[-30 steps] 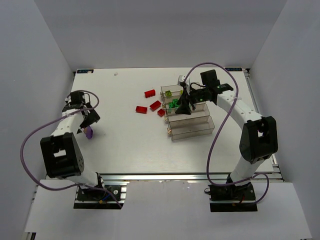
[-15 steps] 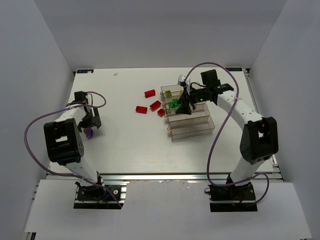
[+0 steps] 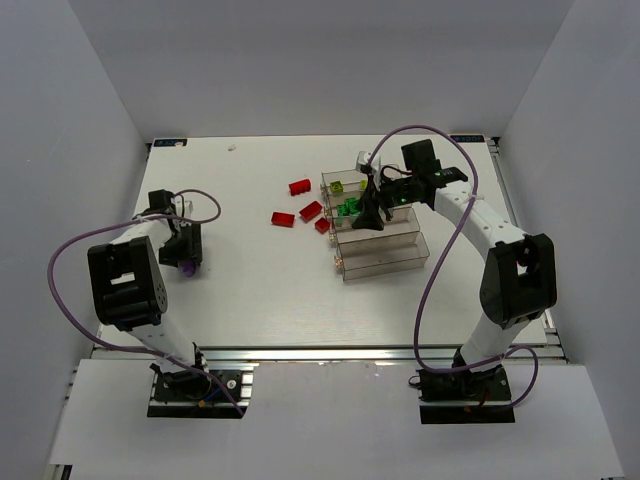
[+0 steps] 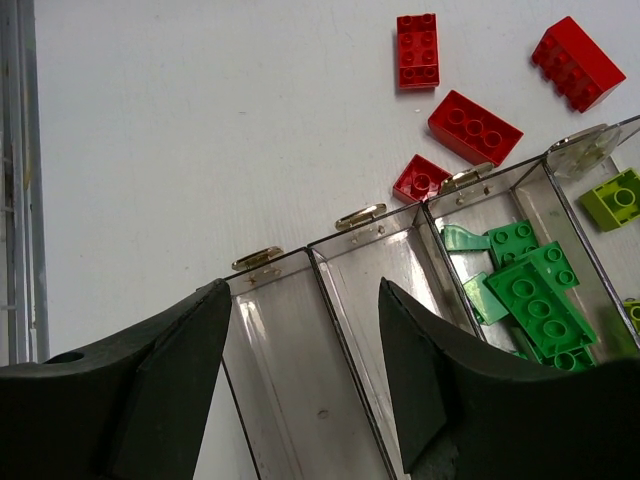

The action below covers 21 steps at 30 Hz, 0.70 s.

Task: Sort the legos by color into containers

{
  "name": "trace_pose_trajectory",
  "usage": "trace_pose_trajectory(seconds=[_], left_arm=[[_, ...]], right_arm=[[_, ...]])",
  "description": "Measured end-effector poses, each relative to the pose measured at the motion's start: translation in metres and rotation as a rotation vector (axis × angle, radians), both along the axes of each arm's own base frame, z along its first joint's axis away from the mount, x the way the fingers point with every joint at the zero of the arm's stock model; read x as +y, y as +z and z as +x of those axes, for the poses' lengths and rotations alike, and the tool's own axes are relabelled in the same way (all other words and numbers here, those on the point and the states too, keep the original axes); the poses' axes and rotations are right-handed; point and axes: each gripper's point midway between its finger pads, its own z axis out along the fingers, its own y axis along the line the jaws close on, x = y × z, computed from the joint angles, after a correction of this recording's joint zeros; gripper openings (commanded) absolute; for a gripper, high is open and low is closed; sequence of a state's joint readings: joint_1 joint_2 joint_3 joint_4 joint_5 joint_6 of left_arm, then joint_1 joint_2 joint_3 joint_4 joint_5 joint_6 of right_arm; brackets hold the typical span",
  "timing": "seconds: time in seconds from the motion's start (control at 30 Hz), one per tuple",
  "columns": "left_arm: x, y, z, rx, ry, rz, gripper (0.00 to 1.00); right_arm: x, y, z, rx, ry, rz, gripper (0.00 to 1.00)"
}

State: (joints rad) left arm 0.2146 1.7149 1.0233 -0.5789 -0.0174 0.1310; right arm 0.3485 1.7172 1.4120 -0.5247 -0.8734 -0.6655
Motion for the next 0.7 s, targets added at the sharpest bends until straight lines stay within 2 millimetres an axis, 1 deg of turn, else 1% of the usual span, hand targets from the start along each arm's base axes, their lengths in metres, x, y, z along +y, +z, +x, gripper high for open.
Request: trace_pose_trajectory(seconds=[0.03,0.07,0.2,0.27,0.3,0.37,0.43,0.5,0.53,0.63,0.7], left_arm=[[-0.002,0.000,0.001,-0.006,-0.003,-0.012,0.68],[-0.004,0.000,0.002,-0.012,-0.004,-0.025,0.63],[-0.015,0.000,0.008,-0.040,0.017,-0.092,0.54],[-0.025,0.003,0.012,-0.063,0.047,-0.151,0.51],[-0.031,0.005,0.015,-0.080,0.065,-0.187,0.46],[-0.045,0.014,0.020,-0.125,0.109,-0.269,0.45],[-0.060,0.028,0.027,-0.190,0.158,-0.353,0.43],[-0.078,0.050,0.036,-0.276,0.199,-0.440,0.40],[-0.091,0.065,0.042,-0.330,0.221,-0.499,0.38],[-0.127,0.104,0.056,-0.452,0.243,-0.642,0.39],[-0.155,0.125,0.064,-0.506,0.248,-0.729,0.39]], right_arm=[[0.000,0.000,0.000,0.000,0.000,0.000,0.66],[0.000,0.000,0.000,0.000,0.000,0.000,0.66],[0.000,0.000,0.000,0.002,-0.001,0.000,0.62],[0.000,0.000,-0.001,0.011,-0.001,0.002,0.58],[0.000,0.000,-0.002,0.018,-0.001,0.005,0.56],[0.003,0.001,-0.006,0.040,0.001,0.012,0.53],[0.006,0.001,-0.010,0.070,-0.004,0.015,0.51],[0.011,0.001,-0.015,0.102,-0.006,0.016,0.50],[0.015,0.001,-0.020,0.129,-0.007,0.017,0.50],[0.027,0.003,-0.031,0.207,-0.022,0.020,0.50],[0.035,0.004,-0.037,0.281,-0.046,0.021,0.53]])
